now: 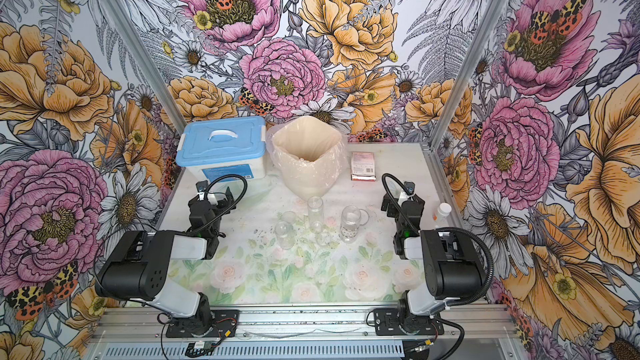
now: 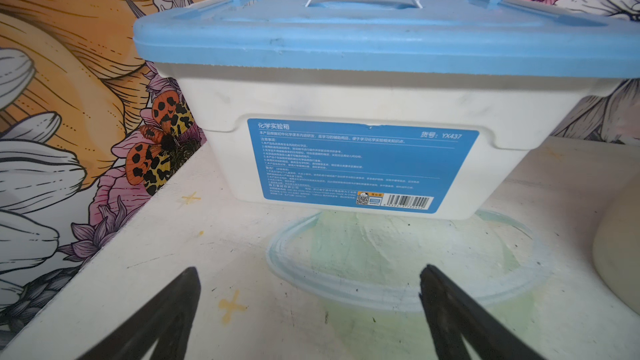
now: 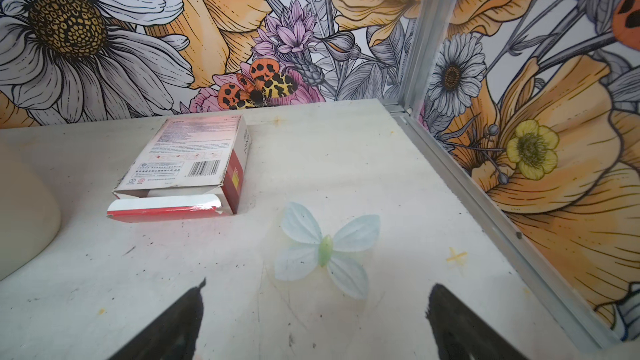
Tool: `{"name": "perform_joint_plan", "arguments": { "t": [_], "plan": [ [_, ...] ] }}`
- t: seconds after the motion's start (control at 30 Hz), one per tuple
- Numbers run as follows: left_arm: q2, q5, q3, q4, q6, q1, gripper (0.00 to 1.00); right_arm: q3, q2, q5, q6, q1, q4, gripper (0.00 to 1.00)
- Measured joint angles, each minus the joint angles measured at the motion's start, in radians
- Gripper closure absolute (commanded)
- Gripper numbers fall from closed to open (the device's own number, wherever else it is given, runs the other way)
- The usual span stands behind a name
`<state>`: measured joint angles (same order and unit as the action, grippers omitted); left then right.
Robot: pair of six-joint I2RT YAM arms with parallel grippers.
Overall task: Empty the moldy dried flower tea in the jars
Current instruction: Reset both arms
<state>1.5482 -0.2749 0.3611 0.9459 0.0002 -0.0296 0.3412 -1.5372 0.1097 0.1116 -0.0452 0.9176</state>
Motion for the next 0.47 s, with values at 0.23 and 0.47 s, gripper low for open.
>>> {"name": "perform_joint_plan", "arguments": {
  "t": [0.23, 0.47],
  "plan": [
    [0.000, 0.004, 0.000, 0.000, 0.000, 0.000, 0.01, 0.002, 0.000, 0.003, 0.000, 0.000, -0.002, 0.01],
    [0.000, 0.064, 0.000, -0.007, -0.001, 0.028, 0.01, 0.002, 0.000, 0.003, 0.000, 0.000, -0.002, 0.00]
  ]
}}
